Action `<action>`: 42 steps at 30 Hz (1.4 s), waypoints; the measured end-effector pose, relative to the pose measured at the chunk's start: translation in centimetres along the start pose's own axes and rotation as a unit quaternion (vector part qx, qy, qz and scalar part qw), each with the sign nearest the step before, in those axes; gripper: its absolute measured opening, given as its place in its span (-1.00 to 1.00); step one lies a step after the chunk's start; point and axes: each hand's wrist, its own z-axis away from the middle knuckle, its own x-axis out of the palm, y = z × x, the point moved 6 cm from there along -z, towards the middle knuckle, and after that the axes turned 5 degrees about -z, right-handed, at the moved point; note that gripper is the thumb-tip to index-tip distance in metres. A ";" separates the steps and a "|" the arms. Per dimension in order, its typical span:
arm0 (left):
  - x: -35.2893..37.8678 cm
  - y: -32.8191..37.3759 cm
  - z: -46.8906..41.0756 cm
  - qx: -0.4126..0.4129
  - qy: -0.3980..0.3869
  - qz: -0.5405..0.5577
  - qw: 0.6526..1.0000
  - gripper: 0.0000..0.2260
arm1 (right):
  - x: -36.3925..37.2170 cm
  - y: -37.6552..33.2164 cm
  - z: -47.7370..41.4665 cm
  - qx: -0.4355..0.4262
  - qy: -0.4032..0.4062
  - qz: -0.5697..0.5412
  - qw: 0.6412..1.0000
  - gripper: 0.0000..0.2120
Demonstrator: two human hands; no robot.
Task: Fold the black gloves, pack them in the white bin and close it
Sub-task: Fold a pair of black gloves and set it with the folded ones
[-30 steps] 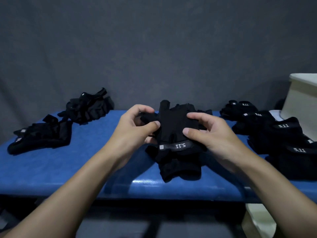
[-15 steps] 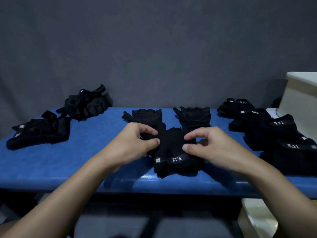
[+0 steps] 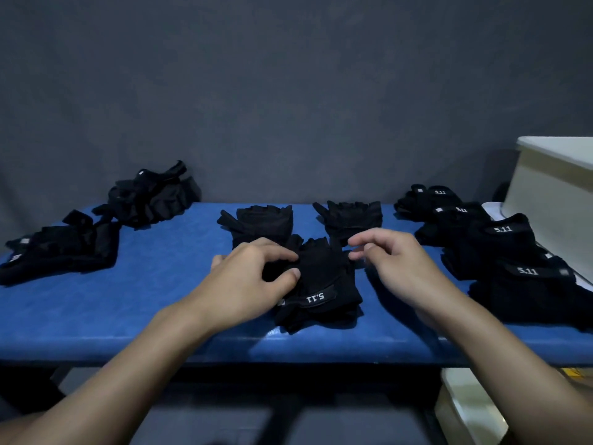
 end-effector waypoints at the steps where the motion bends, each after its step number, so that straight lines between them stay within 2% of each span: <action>1: -0.1 0.2 0.0 0.004 0.007 -0.003 1.000 -0.69 | 0.0 0.0 -0.2 0.000 0.002 0.003 1.000 -0.66; 3: -0.2 0.5 0.0 0.012 0.016 0.009 1.000 -0.64 | 0.1 0.0 -0.3 0.003 -0.017 0.011 1.000 -0.65; 8: -0.6 0.9 0.1 0.043 0.043 0.052 0.997 -0.44 | 1.2 -0.4 0.1 -0.007 -0.083 0.032 0.996 -0.78; 15: -0.7 0.7 -0.2 0.058 0.066 0.072 0.993 -0.47 | 0.3 -1.3 0.5 -0.032 -0.014 -0.071 0.997 -0.82; 19: 0.1 0.2 -0.4 0.053 0.027 0.056 0.997 -0.41 | 0.1 -0.7 1.0 0.006 -0.017 -0.002 1.000 -0.74; 22: 0.6 0.1 -0.3 0.051 0.009 0.070 0.996 -0.45 | 0.5 -0.3 1.1 0.009 -0.045 0.043 0.998 -0.79; 26: 0.1 0.3 0.0 0.069 0.012 0.068 0.995 -0.55 | 0.1 -0.4 1.1 -0.031 -0.036 0.045 0.998 -0.90; 31: -1.6 0.7 0.8 0.082 0.026 0.080 0.993 -0.83 | 0.5 -1.3 2.3 -0.072 -0.100 0.045 0.991 -0.92; 35: -1.6 1.2 1.9 0.106 -0.043 0.073 0.991 -0.65 | 0.8 -1.5 3.0 -0.069 -0.121 0.024 0.990 -0.91; 37: -1.4 1.2 2.1 0.111 -0.051 0.081 0.989 -0.60 | 0.9 -1.5 3.1 -0.061 -0.124 0.015 0.990 -0.91; 42: -1.6 1.1 2.2 0.114 -0.029 0.164 0.979 -0.65 | 0.8 -1.7 3.0 -0.038 -0.079 -0.055 0.995 -0.95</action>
